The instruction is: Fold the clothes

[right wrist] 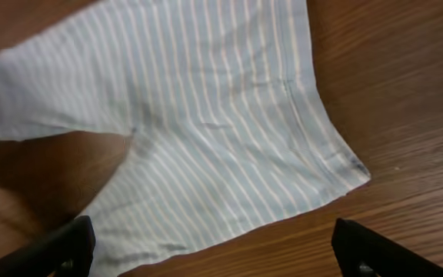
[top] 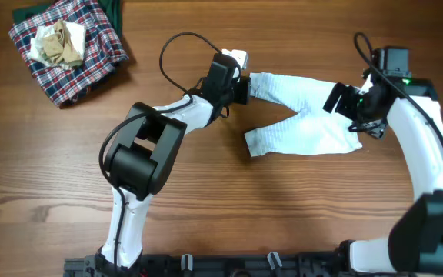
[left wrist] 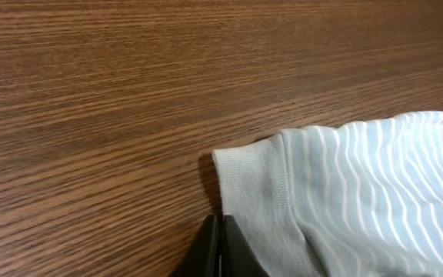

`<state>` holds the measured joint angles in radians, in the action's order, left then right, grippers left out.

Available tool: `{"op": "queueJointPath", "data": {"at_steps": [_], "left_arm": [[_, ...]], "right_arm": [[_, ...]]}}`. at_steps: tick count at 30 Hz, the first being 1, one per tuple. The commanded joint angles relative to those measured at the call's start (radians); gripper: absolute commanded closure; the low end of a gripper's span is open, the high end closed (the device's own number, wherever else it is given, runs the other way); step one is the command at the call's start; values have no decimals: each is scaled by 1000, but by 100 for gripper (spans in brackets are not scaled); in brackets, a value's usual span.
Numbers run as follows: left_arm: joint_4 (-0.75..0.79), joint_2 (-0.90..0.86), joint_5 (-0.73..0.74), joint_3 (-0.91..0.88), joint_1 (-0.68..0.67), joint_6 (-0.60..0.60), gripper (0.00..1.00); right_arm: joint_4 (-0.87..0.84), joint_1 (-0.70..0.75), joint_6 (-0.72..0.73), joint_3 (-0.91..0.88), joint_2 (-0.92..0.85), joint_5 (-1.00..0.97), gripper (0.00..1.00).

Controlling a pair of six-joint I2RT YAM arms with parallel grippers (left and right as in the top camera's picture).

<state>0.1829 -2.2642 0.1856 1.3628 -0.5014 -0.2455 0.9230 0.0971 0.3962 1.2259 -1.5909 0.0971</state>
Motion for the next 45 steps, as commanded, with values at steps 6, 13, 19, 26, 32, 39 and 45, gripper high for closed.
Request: {"op": "queueJointPath", "data": {"at_steps": [6, 13, 19, 26, 32, 39, 45], "left_arm": [[-264, -15, -79, 58, 90, 6, 96], [-319, 169, -69, 79, 66, 59, 96], [-293, 176, -40, 86, -82, 89, 95], [-230, 74, -72, 86, -117, 80, 94], [-197, 8, -72, 86, -100, 80, 92], [-201, -19, -72, 86, -89, 81, 91], [-290, -19, -135, 86, -12, 81, 90]], "right_arm": [[21, 5, 23, 19, 96, 9, 0], [20, 5, 20, 19, 96, 5, 0], [19, 5, 19, 19, 96, 5, 0], [46, 5, -15, 19, 96, 5, 0], [45, 5, -15, 19, 96, 5, 0], [51, 5, -27, 19, 96, 5, 0], [57, 5, -28, 19, 96, 5, 0]]}}
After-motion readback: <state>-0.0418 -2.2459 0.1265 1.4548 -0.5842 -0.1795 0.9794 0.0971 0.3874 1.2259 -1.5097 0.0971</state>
